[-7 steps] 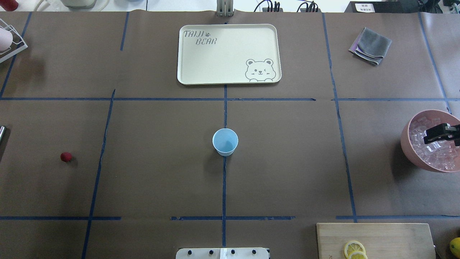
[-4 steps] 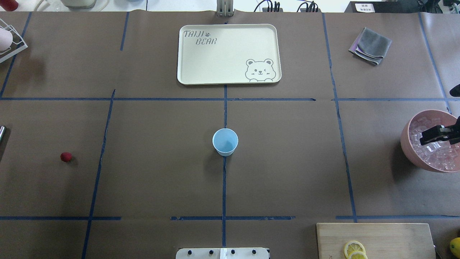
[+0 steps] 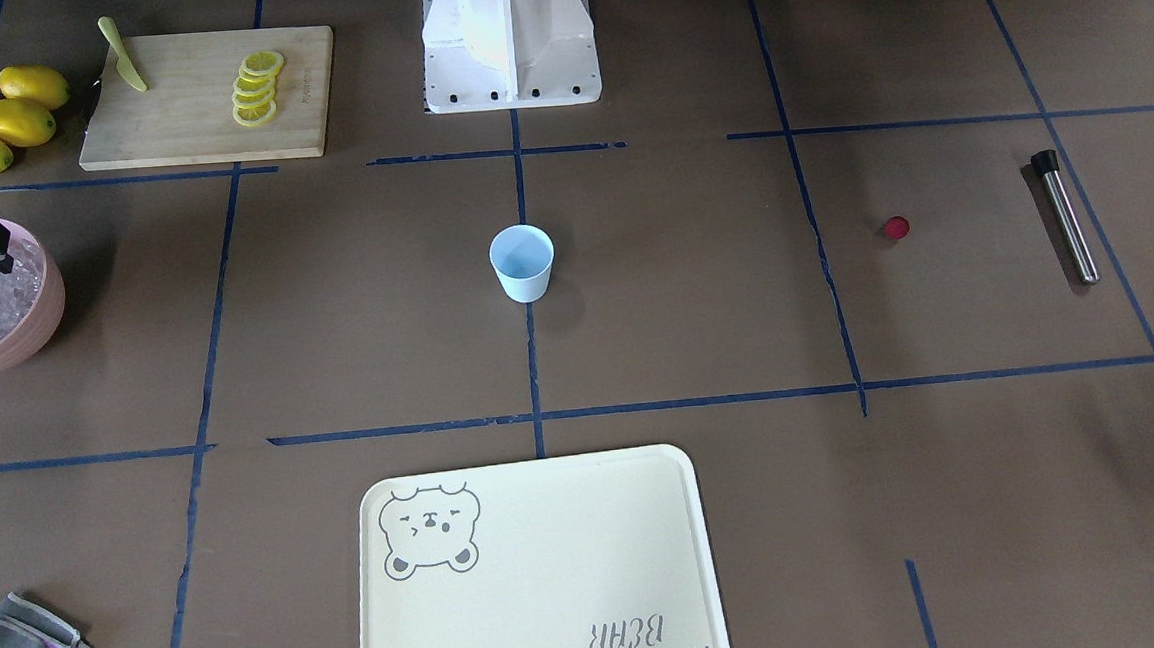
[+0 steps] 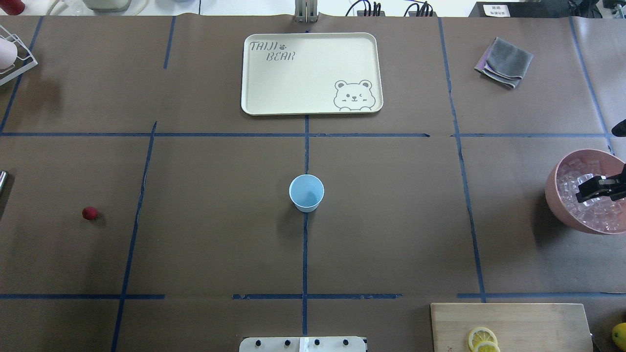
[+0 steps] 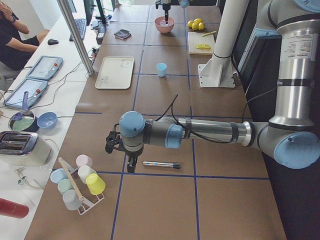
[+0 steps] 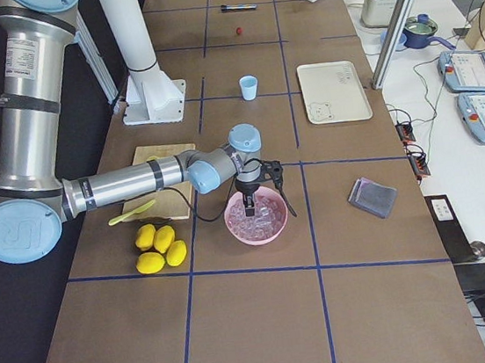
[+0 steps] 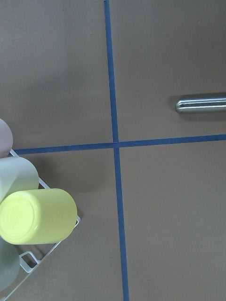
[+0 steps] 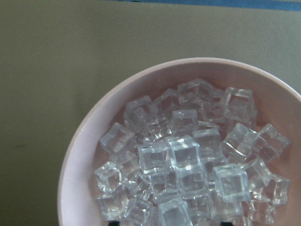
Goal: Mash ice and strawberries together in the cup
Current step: 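Lower the right gripper into the pink bowl and grasp an ice cube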
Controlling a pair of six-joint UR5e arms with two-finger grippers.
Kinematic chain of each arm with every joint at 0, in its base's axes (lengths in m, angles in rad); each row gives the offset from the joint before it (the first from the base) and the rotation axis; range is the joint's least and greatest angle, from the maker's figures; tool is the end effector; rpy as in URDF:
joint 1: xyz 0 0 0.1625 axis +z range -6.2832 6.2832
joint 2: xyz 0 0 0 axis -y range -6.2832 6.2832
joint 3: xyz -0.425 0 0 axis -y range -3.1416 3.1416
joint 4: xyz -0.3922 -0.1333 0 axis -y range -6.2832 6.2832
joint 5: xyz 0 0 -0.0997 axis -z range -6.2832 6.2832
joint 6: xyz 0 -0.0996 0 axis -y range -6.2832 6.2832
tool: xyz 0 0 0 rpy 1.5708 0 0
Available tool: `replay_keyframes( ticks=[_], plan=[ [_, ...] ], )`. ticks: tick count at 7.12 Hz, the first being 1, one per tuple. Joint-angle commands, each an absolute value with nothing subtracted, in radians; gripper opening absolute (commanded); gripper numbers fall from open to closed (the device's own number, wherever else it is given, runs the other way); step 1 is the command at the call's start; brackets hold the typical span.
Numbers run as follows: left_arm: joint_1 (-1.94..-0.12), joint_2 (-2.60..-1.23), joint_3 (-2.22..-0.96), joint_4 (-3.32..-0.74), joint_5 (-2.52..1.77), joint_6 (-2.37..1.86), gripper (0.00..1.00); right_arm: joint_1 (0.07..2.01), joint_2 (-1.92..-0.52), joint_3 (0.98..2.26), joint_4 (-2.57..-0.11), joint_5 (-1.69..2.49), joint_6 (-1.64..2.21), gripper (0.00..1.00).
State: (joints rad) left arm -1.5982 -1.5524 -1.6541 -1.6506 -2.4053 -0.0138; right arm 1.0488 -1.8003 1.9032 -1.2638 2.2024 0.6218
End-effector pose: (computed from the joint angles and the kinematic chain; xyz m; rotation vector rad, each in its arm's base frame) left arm -0.0730 -0.4900 0.6138 0.1419 0.8319 0.0216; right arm -0.1433 -0.3985 0.5701 -0.0039 -0.7374 -0.0342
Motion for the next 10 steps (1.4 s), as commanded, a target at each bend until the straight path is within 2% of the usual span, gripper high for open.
replay_keyframes(
  ticks=[1,3,6,10],
  plan=[
    [-1.597,-1.552,-1.655,-1.651,-2.405,-0.014,1.0,1.048,-1.802,1.895,-1.266,2.203,0.621,0.75],
    [-1.598,-1.552,-1.655,-1.651,-2.405,-0.014,1.0,1.039,-1.802,1.888,-1.269,2.201,0.621,0.75],
    [-1.598,-1.552,-1.655,-1.651,-2.405,-0.014,1.0,1.028,-1.795,1.871,-1.267,2.203,0.621,0.68],
    [-1.598,-1.554,-1.666,-1.646,-2.405,-0.014,1.0,1.026,-1.792,1.861,-1.267,2.201,0.621,0.66]
  ],
)
